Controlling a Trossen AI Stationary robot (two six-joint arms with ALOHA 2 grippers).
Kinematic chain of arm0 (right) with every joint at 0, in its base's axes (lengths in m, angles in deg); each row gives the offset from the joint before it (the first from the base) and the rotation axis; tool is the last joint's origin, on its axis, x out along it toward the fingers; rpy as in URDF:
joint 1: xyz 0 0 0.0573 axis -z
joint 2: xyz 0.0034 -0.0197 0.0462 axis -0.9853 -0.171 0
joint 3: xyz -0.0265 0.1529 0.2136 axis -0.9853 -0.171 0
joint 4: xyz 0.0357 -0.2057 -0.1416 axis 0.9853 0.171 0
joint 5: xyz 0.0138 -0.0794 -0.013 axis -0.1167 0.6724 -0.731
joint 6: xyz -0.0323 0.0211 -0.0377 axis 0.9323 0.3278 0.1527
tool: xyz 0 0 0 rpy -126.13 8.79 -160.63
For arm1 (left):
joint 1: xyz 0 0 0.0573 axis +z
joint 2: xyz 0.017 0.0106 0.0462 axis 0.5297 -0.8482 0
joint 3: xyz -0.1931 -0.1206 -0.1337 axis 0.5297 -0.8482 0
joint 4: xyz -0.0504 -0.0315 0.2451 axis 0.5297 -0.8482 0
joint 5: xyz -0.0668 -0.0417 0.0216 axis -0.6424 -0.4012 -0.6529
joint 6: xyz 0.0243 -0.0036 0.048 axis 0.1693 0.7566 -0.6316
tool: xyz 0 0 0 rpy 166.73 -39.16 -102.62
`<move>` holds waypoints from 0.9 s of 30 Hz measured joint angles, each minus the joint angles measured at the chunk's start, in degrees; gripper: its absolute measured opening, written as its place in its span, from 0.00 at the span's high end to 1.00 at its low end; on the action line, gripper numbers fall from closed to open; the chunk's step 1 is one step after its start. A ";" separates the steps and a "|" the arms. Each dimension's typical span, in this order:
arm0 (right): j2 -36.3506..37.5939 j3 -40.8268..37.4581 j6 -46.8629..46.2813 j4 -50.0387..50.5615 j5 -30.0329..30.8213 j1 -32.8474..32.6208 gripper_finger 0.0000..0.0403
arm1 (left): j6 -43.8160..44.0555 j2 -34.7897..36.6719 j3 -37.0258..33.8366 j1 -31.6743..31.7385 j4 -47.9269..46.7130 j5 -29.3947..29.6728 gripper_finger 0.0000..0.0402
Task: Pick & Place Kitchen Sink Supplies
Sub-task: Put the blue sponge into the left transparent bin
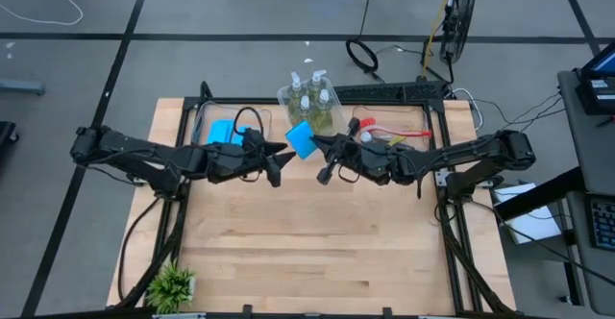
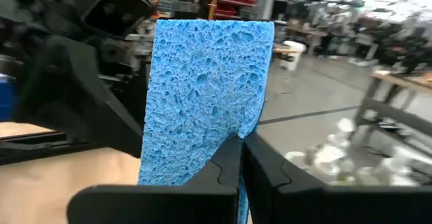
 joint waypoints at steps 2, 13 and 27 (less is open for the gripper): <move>0.00 0.00 0.92 -0.24 1.36 0.00 1.00 | 0.79 0.00 -0.01 0.34 0.00 -0.01 0.47; 0.00 0.07 0.87 -1.15 2.58 0.04 1.00 | -2.39 -1.98 -0.03 0.51 6.49 -1.76 0.21; 0.00 0.07 -3.53 1.15 2.41 -0.04 1.00 | -6.41 -7.43 -0.03 4.21 17.14 -1.70 0.21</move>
